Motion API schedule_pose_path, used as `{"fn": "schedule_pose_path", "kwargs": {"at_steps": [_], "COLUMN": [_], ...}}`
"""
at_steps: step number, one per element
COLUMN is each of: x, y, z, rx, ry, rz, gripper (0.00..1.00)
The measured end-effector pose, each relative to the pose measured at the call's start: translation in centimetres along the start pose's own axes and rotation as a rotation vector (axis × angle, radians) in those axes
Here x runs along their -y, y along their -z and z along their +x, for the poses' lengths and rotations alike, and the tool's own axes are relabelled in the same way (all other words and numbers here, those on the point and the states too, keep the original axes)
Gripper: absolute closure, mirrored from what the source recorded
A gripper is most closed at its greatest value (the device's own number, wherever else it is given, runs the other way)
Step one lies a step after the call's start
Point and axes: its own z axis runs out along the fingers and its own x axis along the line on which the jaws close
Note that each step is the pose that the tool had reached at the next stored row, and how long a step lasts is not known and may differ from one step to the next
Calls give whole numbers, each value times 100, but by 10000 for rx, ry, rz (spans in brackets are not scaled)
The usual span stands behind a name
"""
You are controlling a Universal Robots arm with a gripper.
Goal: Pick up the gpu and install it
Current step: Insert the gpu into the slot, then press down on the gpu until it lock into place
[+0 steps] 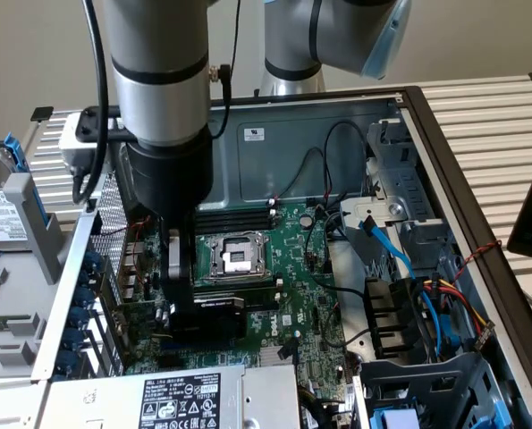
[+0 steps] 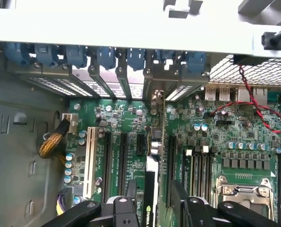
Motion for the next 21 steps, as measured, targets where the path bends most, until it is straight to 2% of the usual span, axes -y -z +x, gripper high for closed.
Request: {"fn": "schedule_pose_path", "kwargs": {"at_steps": [3,15,17,18,21], "x": [-10,-10,-10,-10,-30], "y": [129,134,134,134,134], "z": [-1,-1,-1,-1,-1], "rx": [-10,-12,-12,-12,-16], "ry": [0,4,4,4,3], "rz": [-1,-1,-1,0,4], "gripper": [58,58,67,67,85]}}
